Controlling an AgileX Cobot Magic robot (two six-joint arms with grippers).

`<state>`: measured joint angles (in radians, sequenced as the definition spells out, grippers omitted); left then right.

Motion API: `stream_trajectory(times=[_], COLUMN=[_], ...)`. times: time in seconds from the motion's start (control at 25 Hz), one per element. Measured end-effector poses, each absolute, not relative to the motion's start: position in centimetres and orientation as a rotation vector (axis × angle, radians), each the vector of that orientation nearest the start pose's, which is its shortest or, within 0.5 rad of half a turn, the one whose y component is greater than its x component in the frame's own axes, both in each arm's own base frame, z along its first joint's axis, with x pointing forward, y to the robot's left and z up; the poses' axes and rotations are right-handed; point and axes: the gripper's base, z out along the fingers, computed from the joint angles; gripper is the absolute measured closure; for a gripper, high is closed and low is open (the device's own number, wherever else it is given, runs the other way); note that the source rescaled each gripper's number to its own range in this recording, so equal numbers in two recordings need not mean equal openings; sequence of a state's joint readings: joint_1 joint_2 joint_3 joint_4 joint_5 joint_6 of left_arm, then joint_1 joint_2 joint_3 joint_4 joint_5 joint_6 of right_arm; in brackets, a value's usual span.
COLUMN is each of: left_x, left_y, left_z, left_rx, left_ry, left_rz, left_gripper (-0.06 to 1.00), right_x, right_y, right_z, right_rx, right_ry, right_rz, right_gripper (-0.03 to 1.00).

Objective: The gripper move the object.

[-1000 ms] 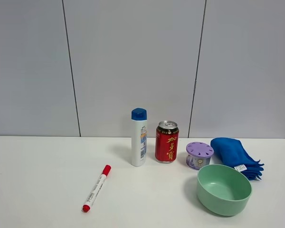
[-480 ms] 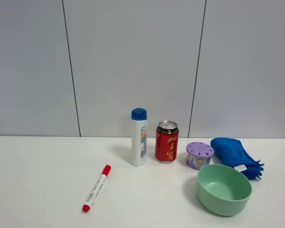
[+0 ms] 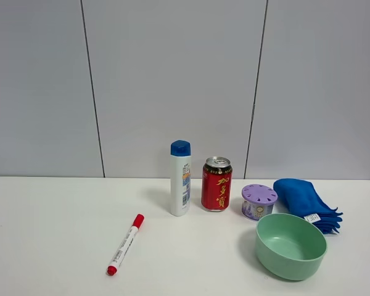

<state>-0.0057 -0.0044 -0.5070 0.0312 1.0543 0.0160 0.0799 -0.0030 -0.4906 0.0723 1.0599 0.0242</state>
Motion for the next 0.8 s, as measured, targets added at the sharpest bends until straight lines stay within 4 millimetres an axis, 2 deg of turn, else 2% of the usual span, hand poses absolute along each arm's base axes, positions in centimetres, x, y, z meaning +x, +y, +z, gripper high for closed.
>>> stream_trajectory(times=[0.8], left_x=[-0.61], left_y=[0.25], left_z=[27.97], left_rx=[0.02], left_ry=[2.026], left_rz=[0.044], left_gripper=[-0.06], right_x=[-0.48], right_y=[0.54], right_z=[27.49], right_rx=[-0.06], right_ry=[2.05], right_rz=[0.152], right_gripper=[0.1])
